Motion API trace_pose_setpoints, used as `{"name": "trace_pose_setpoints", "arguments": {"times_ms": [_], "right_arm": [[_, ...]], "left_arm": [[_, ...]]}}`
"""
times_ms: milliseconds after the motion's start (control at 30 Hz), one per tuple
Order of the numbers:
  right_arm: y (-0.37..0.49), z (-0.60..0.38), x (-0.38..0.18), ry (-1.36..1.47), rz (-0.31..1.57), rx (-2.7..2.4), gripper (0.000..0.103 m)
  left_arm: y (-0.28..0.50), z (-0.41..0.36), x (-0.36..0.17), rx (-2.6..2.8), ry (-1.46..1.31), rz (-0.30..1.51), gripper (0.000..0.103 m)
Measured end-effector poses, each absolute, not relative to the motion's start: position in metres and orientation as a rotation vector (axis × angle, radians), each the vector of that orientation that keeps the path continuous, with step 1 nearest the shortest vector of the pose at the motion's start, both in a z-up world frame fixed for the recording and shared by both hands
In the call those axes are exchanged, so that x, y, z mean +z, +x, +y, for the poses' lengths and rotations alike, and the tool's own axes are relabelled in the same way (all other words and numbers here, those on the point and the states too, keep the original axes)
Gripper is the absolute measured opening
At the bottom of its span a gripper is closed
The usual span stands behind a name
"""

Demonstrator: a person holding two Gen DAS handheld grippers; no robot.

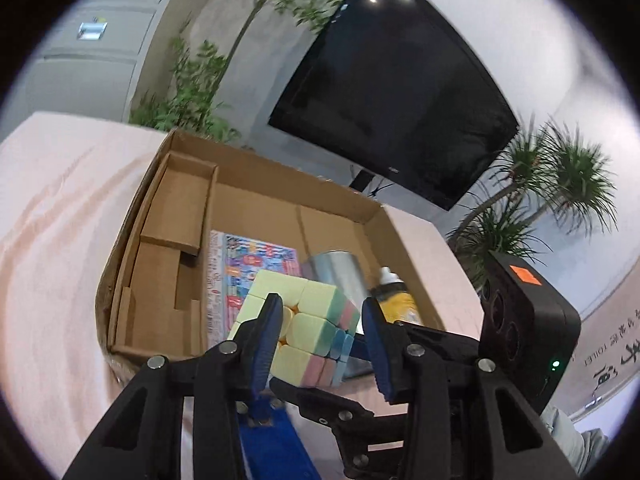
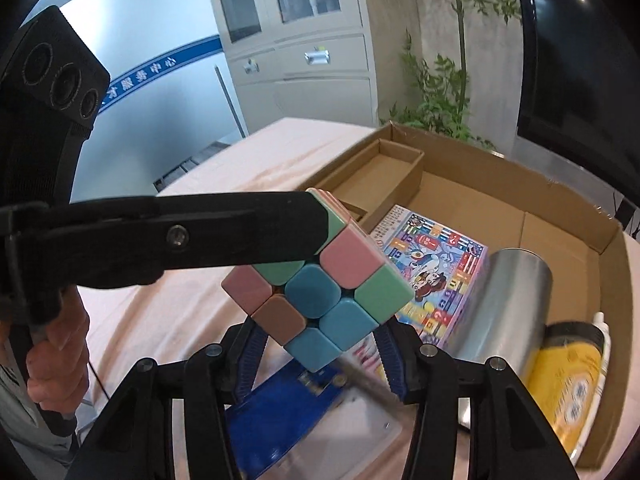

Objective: Organize rigid objects
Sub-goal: 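Place the cube in the box beside the game box, release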

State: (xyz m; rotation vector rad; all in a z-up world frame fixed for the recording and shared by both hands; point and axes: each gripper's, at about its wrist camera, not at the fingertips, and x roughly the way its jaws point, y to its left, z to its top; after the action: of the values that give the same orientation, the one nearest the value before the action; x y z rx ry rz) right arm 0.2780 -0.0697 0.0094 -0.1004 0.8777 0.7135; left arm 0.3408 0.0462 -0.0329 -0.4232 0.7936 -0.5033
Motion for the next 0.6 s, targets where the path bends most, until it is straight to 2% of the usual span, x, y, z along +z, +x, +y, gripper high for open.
{"name": "trace_pose_setpoints", "arguments": {"times_ms": [267, 533, 600], "right_arm": [[0.317, -0.061, -0.030, -0.098, 1.042, 0.701, 0.050], [0.309, -0.055, -0.040, -0.054, 1.082, 0.749, 0.053], [0.300, -0.051, -0.044, -0.046, 1.091, 0.777, 0.059]], "left_arm": [[0.373, 0.061, -0.095, -0.442, -0.530, 1.008, 0.037], [0.360, 0.066, -0.093, -0.419, -0.492, 1.024, 0.039], [0.356, 0.067, -0.092, -0.424, -0.479, 1.027, 0.039]]}}
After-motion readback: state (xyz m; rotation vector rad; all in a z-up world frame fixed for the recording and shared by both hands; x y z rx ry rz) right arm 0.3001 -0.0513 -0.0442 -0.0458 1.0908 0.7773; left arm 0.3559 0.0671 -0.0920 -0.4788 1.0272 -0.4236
